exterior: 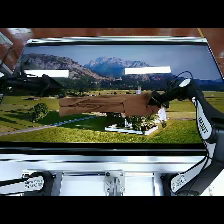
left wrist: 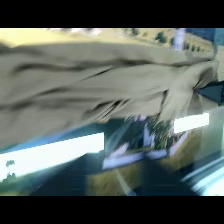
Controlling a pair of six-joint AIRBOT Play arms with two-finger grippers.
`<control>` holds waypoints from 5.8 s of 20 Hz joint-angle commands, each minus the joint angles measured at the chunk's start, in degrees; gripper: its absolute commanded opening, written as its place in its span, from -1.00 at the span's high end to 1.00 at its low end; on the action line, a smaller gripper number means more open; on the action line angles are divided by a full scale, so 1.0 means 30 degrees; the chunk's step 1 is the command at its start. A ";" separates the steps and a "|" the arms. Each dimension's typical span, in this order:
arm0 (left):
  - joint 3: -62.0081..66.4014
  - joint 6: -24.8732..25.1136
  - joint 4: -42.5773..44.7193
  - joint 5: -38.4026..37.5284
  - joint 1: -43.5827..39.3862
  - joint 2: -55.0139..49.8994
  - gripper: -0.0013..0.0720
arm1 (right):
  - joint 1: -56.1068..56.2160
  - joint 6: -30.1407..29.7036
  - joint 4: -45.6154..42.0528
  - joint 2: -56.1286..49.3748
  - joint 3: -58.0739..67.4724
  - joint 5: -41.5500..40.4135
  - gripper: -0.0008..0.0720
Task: Fold the shirts.
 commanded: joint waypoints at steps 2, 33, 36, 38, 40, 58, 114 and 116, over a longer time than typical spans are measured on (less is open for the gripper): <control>0.0015 0.0670 -0.0335 0.5566 -0.4612 -0.0605 0.86 | 0.0109 -0.0233 0.0495 0.3322 0.0219 0.1129 0.83; 0.8480 0.0780 0.0634 0.3876 -0.2266 -0.2710 0.87 | 0.9289 0.6812 -0.1457 0.6142 0.0197 -0.3206 0.83; 0.8480 0.0889 0.0787 0.1698 0.0379 -0.0066 0.87 | 1.1030 0.6084 0.2834 0.2703 0.0197 -0.6237 0.52; 0.8473 0.1231 0.1763 -0.0204 0.1231 0.1071 0.87 | 1.1366 0.3781 0.6645 0.1392 0.0197 -0.6324 -0.62; 0.8422 0.1231 0.2630 -0.1479 0.1319 0.1705 0.87 | 1.0907 0.2397 0.7293 0.1326 0.0197 -0.4772 -0.62; 0.6812 0.0780 0.2535 -0.2441 -0.0211 0.2339 0.87 | 0.3905 0.5625 -0.0277 0.4459 -0.6987 -0.4306 -0.87; 0.6812 -0.4561 1.6509 -0.6681 -1.1409 -0.2426 -0.91 | -0.3104 0.2849 -1.1001 1.5446 -0.2251 0.4277 -0.93; 0.6776 -0.4721 1.5008 -0.5304 -1.1344 -0.2033 -0.86 | -0.1472 0.2841 -1.1183 1.4848 -0.2565 0.5581 -0.93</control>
